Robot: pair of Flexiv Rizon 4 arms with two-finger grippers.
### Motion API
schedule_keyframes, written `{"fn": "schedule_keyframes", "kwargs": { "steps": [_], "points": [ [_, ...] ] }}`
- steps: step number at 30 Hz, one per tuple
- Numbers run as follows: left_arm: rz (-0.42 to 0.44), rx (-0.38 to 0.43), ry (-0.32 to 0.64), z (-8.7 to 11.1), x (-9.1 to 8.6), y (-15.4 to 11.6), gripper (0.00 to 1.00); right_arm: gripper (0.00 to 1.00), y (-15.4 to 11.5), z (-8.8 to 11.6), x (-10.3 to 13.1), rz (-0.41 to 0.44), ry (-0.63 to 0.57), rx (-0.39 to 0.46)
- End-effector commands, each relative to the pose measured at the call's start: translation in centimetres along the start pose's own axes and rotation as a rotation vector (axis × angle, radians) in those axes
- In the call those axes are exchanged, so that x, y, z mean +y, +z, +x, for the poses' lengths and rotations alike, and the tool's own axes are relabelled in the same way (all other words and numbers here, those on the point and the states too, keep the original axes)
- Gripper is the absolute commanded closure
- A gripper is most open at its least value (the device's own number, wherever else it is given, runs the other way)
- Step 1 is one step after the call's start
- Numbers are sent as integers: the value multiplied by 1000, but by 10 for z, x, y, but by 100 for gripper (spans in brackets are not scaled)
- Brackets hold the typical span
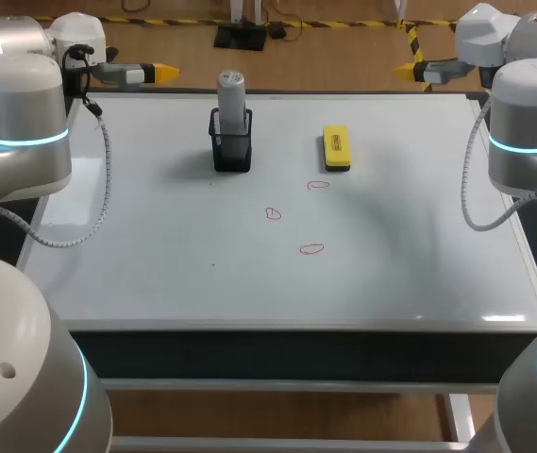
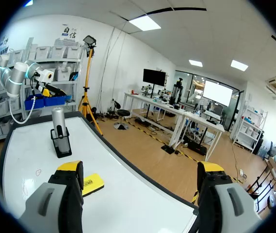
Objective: Pick up the inspection probe, press it on each red-marked spot on the whiteboard one by one, put down the probe, pick up the eraser, and wipe off all the red marks.
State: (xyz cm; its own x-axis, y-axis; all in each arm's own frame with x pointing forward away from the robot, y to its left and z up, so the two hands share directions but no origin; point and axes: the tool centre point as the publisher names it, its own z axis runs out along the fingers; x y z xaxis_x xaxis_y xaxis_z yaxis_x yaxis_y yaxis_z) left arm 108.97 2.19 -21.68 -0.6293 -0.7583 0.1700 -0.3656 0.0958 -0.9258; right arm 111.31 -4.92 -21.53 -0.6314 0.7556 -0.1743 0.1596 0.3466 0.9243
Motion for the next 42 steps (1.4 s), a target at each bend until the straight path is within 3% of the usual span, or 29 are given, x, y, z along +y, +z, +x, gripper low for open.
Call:
{"fn": "schedule_keyframes", "kwargs": {
  "steps": [1, 37, 42],
  "points": [
    [0, 2, -1, -1, 0, 0, 0, 0, 0, 0, 0, -1, 0, 0],
    [0, 2, -1, -1, 0, 0, 0, 0, 0, 0, 0, -1, 0, 0],
    [-2, 104, 62, 12, 8, 19, 0, 0, 0, 0, 0, -1, 0, 0]
  ]
}}
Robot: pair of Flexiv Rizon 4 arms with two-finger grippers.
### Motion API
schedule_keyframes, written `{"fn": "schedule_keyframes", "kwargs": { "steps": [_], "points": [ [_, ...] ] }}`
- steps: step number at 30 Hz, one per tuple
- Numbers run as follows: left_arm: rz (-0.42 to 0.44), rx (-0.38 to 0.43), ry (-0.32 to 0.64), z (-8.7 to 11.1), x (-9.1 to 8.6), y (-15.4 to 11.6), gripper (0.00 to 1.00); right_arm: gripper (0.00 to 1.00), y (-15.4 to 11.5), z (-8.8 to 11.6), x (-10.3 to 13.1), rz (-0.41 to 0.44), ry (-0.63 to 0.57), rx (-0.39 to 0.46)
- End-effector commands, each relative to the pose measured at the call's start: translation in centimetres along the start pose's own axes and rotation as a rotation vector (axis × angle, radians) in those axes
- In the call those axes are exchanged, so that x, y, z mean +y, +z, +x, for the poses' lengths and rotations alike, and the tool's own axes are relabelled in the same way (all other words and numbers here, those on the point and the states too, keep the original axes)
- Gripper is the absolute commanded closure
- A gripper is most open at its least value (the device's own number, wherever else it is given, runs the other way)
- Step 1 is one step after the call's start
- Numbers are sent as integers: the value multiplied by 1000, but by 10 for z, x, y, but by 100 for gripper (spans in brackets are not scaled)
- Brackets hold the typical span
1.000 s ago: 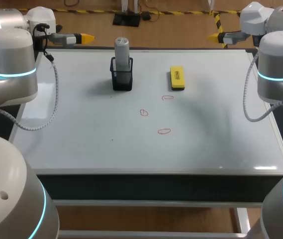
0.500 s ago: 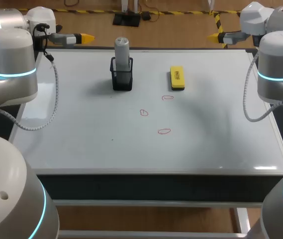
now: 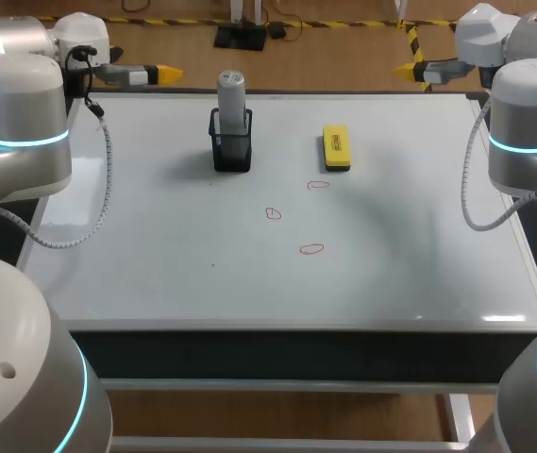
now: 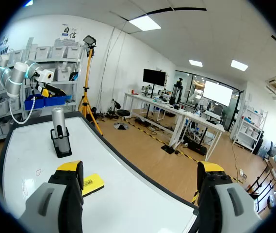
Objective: Pick up the inspection probe, press it on each red-marked spot on the whiteboard one by one, put down the probe, pick up the eraser, and wipe off all the red marks.
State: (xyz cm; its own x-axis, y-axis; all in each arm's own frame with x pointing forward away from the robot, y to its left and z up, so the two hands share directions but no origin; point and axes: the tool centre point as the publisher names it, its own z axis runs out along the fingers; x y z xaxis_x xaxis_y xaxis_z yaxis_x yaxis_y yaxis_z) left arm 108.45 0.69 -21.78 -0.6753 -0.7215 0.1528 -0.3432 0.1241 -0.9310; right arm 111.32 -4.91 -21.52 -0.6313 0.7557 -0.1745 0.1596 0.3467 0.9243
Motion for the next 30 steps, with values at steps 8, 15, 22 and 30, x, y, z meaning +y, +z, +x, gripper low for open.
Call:
{"fn": "schedule_keyframes", "kwargs": {
  "steps": [8, 15, 22, 30],
  "points": [
    [33, 217, 116, 21, 18, 35, 0, 0, 0, 0, 0, -1, 0, 1],
    [55, 362, 176, 40, 28, 53, 0, 0, 0, 0, 0, -1, 0, 1],
    [154, 457, 180, 55, 42, 67, 0, 0, 0, 0, 0, -1, 0, 1],
    [224, 483, 153, 68, 52, 83, 0, 0, 0, 0, 0, -1, 0, 1]
  ]
}}
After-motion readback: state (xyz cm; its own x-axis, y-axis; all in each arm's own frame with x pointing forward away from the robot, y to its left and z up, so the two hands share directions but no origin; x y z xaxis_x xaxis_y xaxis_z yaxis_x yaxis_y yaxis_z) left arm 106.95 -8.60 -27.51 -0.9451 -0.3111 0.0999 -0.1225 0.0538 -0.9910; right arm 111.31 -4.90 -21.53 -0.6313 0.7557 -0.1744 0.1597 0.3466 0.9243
